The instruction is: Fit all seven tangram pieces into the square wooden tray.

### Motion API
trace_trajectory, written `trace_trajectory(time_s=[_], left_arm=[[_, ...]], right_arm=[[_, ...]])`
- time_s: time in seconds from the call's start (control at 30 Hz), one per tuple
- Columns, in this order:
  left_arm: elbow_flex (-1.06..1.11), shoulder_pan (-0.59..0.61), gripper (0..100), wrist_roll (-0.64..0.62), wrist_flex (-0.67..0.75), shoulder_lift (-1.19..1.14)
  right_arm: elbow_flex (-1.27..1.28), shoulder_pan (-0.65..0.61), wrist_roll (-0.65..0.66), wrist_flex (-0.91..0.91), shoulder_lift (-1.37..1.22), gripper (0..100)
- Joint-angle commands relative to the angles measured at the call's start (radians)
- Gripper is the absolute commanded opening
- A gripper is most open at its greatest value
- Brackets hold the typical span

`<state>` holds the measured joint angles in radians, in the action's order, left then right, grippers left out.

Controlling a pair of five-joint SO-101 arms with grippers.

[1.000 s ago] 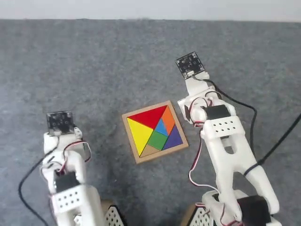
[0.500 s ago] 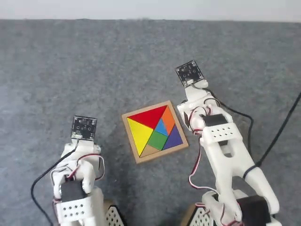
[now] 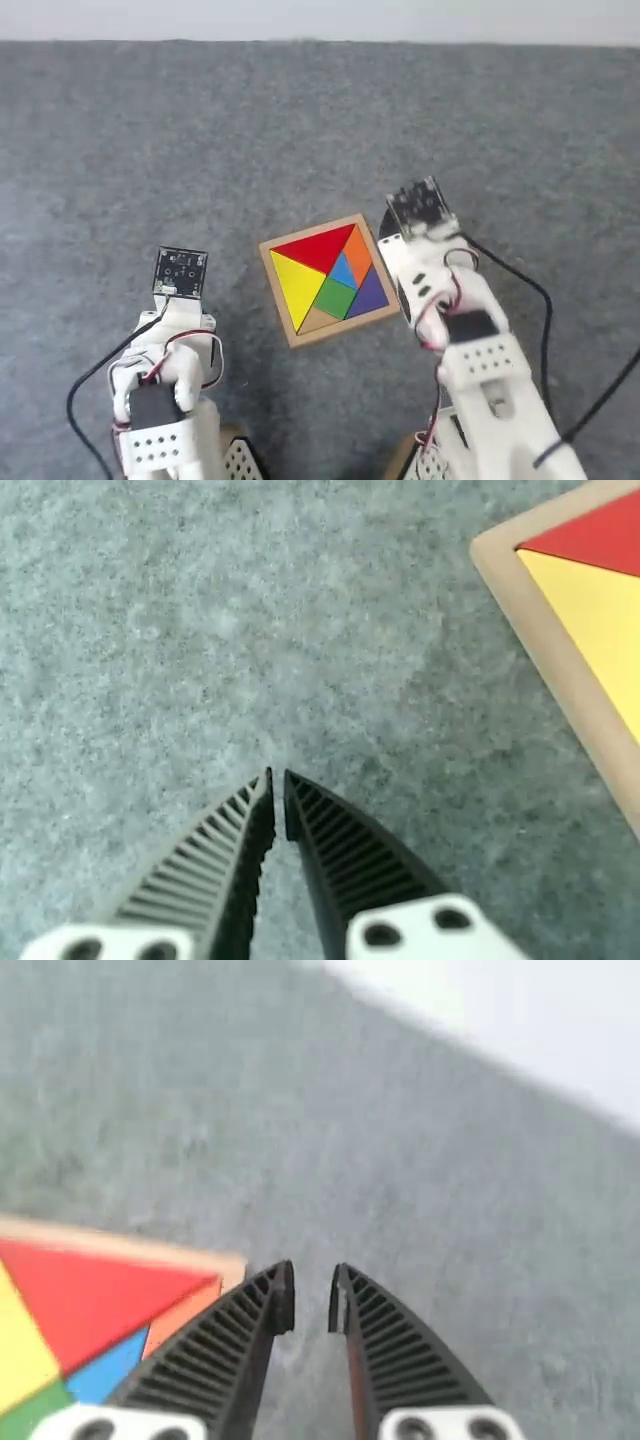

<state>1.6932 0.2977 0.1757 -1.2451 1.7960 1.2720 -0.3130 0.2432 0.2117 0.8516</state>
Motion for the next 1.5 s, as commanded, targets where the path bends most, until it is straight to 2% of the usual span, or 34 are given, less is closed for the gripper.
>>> trace_trajectory(time_s=[0.0,0.5,0.73,0.83,1.0,1.07,1.3,1.47], left_arm=[[-0.008,-0.008,2,0.011,-0.003,-0.009],[-0.008,-0.008,2,0.011,-0.003,-0.009],[-0.008,-0.008,2,0.011,-0.003,-0.009],[-0.008,-0.008,2,0.011,-0.003,-0.009],[-0.008,-0.008,2,0.011,-0.003,-0.009],[-0.008,-0.008,2,0.011,-0.003,-0.009],[-0.008,-0.008,2,0.011,-0.003,-0.009],[-0.008,-0.008,2,0.011,-0.003,-0.009]], right_arm=[[0.08,-0.01,0.011,-0.16,0.13,6.7],[0.114,-0.067,0.011,-0.191,0.165,6.8],[0.132,-0.042,0.018,-0.194,0.154,6.7],[0.21,-0.027,0.018,-0.325,0.156,6.7],[0.394,-0.033,0.018,-0.73,0.165,6.7],[0.399,-0.028,0.017,-0.803,0.153,6.6],[0.4,-0.016,0.011,-0.745,0.153,6.6],[0.4,-0.051,0.017,-0.595,0.145,6.6]])
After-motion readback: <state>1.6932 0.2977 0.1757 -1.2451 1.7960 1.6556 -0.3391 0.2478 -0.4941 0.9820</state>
